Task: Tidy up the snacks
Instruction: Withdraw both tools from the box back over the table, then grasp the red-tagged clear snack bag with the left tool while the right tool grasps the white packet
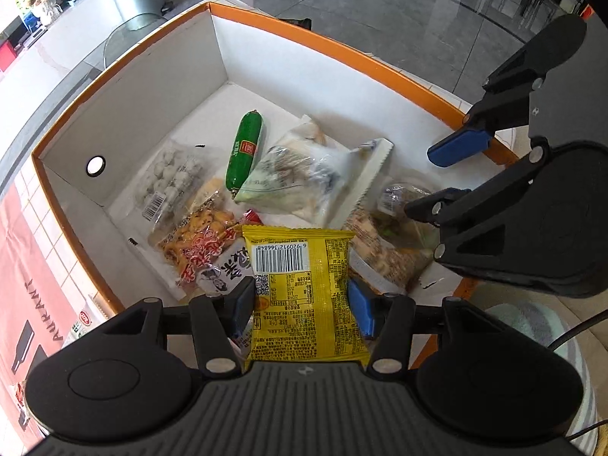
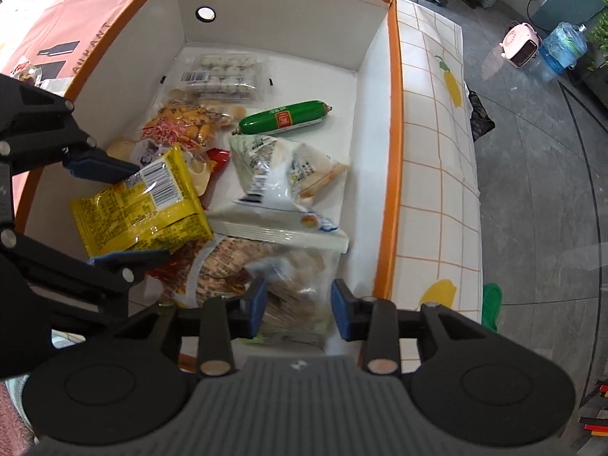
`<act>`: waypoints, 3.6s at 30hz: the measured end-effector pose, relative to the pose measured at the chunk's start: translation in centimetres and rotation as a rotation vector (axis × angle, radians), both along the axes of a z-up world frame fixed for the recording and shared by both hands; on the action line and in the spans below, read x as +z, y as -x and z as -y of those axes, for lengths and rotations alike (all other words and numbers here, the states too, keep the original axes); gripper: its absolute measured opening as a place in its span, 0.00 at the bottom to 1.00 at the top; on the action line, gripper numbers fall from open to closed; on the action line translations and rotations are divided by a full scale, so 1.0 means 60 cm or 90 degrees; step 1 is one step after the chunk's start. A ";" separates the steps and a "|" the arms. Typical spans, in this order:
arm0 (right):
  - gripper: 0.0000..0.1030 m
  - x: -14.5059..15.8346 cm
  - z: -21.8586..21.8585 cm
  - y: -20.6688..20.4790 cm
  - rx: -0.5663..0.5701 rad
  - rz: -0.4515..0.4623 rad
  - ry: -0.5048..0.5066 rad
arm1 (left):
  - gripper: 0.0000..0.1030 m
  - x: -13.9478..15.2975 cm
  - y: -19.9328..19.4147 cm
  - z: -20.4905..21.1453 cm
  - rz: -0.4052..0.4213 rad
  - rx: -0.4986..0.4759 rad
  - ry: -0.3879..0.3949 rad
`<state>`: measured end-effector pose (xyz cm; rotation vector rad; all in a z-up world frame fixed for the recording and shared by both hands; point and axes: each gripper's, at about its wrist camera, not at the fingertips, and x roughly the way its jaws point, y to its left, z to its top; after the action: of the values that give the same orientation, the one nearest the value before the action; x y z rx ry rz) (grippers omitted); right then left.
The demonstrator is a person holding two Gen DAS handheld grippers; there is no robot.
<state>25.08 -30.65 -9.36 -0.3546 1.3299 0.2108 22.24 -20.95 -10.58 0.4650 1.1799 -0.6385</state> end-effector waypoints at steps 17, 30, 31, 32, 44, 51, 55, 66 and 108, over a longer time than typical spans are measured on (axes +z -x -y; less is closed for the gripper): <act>0.53 0.059 -0.003 0.015 -0.067 0.018 -0.079 | 0.76 0.086 0.037 -0.073 0.058 0.043 0.060; 0.67 0.148 -0.113 0.065 -0.065 0.109 -0.231 | 0.76 0.180 0.096 -0.250 0.154 0.252 0.131; 0.67 0.153 -0.126 0.070 -0.059 0.123 -0.244 | 0.76 0.183 0.100 -0.268 0.160 0.280 0.133; 0.67 0.158 -0.140 0.075 -0.053 0.136 -0.257 | 0.76 0.186 0.104 -0.289 0.164 0.312 0.139; 0.72 0.117 -0.282 0.124 -0.057 0.219 -0.374 | 0.76 0.169 0.156 -0.466 0.187 0.517 0.172; 0.73 0.049 -0.341 0.123 -0.085 0.224 -0.352 | 0.76 0.136 0.153 -0.515 0.172 0.557 0.189; 0.73 0.011 -0.365 0.101 -0.097 0.202 -0.337 | 0.76 0.109 0.132 -0.533 0.155 0.564 0.200; 0.74 -0.077 -0.429 0.026 -0.106 0.166 -0.284 | 0.76 0.020 0.063 -0.594 0.104 0.614 0.222; 0.64 -0.143 -0.459 -0.104 -0.108 0.211 -0.294 | 0.47 -0.073 -0.045 -0.609 0.088 0.609 0.299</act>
<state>31.32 -3.08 -17.95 0.1122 0.9428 0.2947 24.97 15.57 -14.94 -0.4472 0.9349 -0.0277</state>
